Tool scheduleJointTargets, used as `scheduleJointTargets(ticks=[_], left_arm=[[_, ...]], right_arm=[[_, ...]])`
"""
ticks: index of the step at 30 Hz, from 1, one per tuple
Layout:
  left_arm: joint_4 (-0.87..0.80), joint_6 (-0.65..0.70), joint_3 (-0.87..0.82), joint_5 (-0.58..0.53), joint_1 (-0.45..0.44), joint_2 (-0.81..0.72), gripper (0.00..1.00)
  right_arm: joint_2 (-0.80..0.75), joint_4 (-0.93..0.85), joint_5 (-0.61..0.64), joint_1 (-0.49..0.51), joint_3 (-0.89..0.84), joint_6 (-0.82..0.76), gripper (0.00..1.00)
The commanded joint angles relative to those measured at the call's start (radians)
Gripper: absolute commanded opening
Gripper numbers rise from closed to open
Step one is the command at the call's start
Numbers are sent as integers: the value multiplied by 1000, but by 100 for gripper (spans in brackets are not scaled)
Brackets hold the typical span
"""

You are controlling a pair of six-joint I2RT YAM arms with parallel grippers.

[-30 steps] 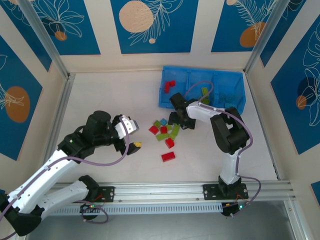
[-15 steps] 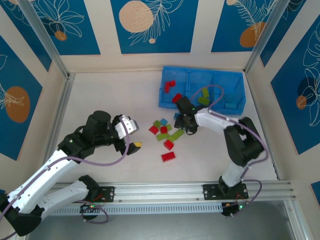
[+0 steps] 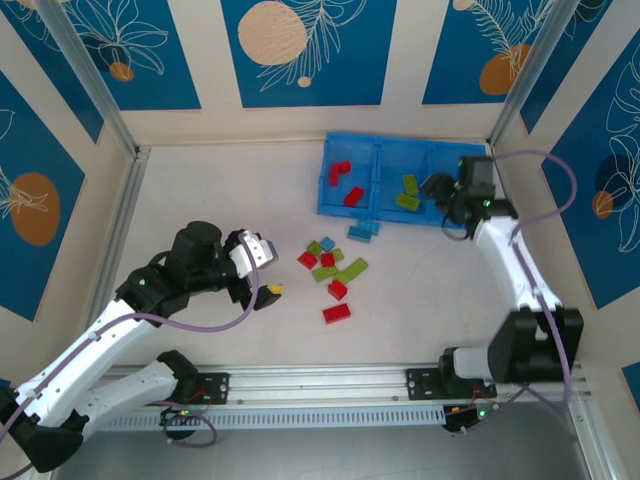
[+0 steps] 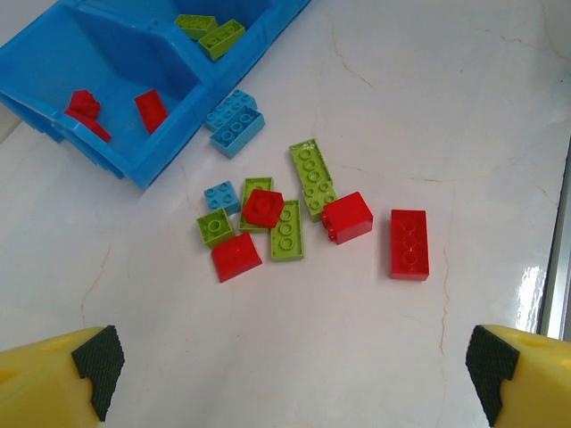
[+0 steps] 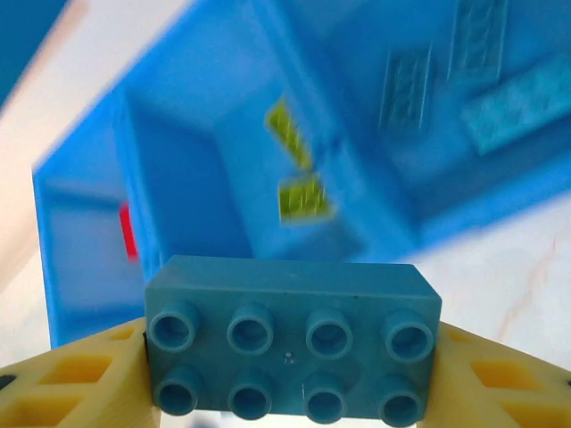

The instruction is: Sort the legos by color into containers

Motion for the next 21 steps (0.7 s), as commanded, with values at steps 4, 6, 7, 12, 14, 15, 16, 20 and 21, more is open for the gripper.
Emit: scheduleJointTargets(ticks=[4,6,7,12,14,15,16,20,21], left_arm=[[-2,-4,7,24,8,-13,100],[-1,-4,7,27,7,-12,100],[-2,-4,7,26,9,-10,100],[-4,-2,6,5,8,-6,100],[5,-8,2,-1,9,-6,100],[14,-19,-2,-10,7,-7,100],[26,-30,-7,-17,8,-7,100],[60,-97,-10,-51,12,1,100],[66,-120,-6,-54,17,4,100]], right_arm=[[337,-86,-151,-138,318,-31,47],[431,-127,-150,-151,415,-24,58],[473,-169,-147,-155,484,-20,65],[487,-220,-99,-155,551,-10,88],[452,-215,-120,-154,521,-23,90],[420,-214,-136,-154,493,-25,91],[381,-206,-163,-152,452,-23,91],[171,-144,-239,-110,238,-28,91],[93,-135,-239,-90,173,-30,92]])
